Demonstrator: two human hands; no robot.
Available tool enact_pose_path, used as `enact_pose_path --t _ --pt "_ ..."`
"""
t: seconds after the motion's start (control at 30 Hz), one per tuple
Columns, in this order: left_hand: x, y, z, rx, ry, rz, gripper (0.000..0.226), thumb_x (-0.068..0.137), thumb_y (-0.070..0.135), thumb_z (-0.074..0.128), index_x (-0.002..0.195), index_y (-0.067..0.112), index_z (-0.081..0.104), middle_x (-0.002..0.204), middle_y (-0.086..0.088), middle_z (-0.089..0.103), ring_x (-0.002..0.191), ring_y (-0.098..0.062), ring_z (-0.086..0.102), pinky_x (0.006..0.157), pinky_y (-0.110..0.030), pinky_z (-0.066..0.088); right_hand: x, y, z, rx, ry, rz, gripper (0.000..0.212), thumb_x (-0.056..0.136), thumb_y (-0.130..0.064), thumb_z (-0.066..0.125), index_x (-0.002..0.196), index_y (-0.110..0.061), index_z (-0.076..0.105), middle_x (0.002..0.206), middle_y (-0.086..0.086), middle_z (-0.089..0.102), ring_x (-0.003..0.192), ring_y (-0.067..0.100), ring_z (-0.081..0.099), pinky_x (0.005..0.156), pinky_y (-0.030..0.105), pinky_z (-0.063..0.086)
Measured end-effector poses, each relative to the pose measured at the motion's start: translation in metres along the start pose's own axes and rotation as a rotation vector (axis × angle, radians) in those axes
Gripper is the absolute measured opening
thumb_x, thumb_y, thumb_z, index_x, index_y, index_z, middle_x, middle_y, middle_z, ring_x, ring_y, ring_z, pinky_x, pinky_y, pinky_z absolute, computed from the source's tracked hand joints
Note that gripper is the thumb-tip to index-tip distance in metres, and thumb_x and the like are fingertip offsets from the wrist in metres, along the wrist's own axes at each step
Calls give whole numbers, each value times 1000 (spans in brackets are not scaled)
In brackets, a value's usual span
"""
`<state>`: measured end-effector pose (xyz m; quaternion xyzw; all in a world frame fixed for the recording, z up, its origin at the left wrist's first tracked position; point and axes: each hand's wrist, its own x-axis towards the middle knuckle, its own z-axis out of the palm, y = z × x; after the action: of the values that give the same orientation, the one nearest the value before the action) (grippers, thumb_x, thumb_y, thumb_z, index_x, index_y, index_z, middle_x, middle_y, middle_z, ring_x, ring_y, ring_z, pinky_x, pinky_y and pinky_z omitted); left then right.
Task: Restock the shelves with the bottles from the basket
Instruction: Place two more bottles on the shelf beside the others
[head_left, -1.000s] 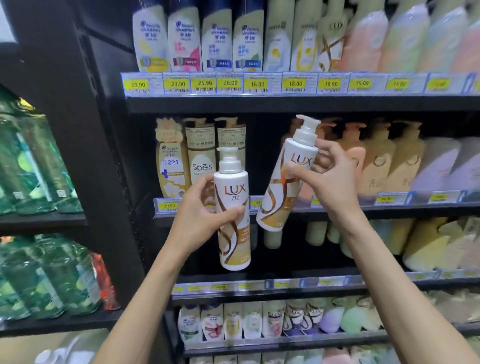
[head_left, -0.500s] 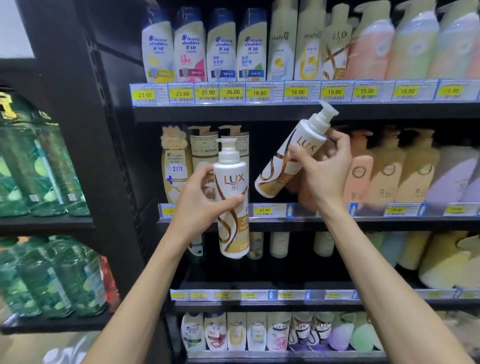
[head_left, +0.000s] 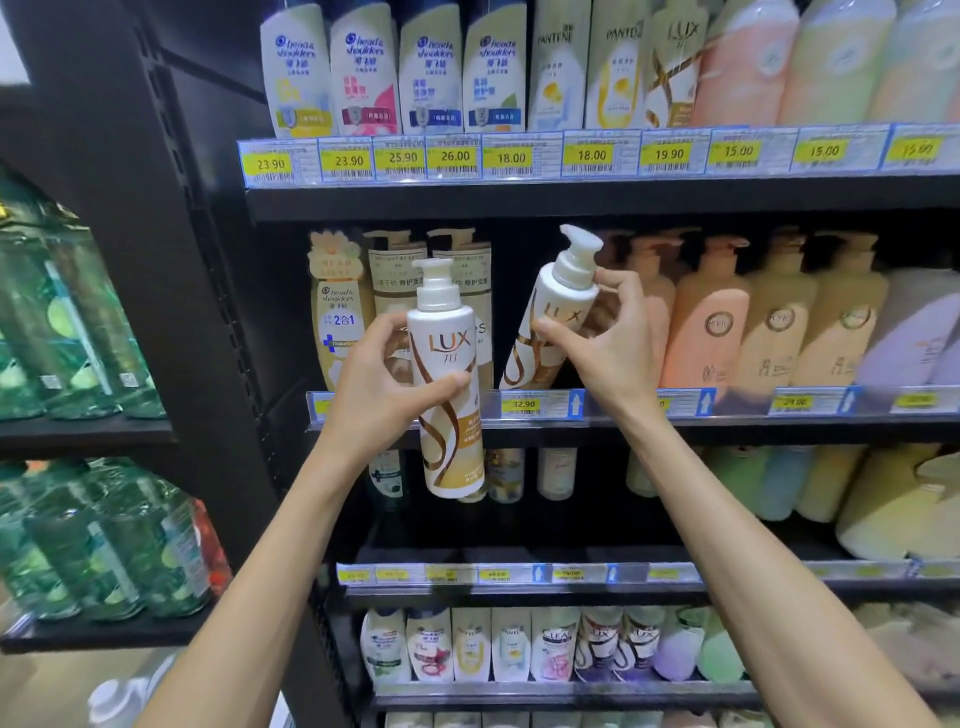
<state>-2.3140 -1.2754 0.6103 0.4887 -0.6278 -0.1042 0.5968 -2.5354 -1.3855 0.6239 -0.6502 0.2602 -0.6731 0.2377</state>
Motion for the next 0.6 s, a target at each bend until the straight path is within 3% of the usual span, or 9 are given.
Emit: enact_pose_path --t 0.2,0.37,0.43,0.5,0.6 --pt "-1 -5 -1 4 -4 -2 64 70 31 90 125 25 58 118 12 68 109 0 64 80 -9 49 11 13 3 18 -6 42 57 72 -15 88 113 -22 50 108 -9 66 96 0 68 77 16 53" --pt "-2 -11 -2 18 -17 -17 63 72 30 91 125 26 57 118 13 69 110 -2 65 83 -15 52 29 16 8 -23 -111 114 54 69 -27 89 109 -20 54 112 -2 70 100 8 70 84 34 60" --pt "-3 -12 -1 20 -24 -30 67 67 40 89 124 29 57 119 14 68 112 -3 64 87 -18 52 35 14 12 -95 -146 150 52 65 -41 88 103 -25 56 105 -9 70 94 -3 67 79 27 58" --pt "-4 -12 -1 19 -26 -34 69 65 44 87 124 29 56 119 15 68 111 -3 64 85 -13 51 38 12 17 -166 -157 168 47 64 -50 85 95 -33 55 95 -19 65 87 -16 60 68 9 49" --pt "-6 -16 -5 27 -25 -35 67 70 31 92 127 23 56 119 14 68 111 -6 65 86 -15 51 39 12 23 -224 -164 168 42 68 -51 84 84 -42 46 77 -31 61 73 -32 47 56 -5 35"
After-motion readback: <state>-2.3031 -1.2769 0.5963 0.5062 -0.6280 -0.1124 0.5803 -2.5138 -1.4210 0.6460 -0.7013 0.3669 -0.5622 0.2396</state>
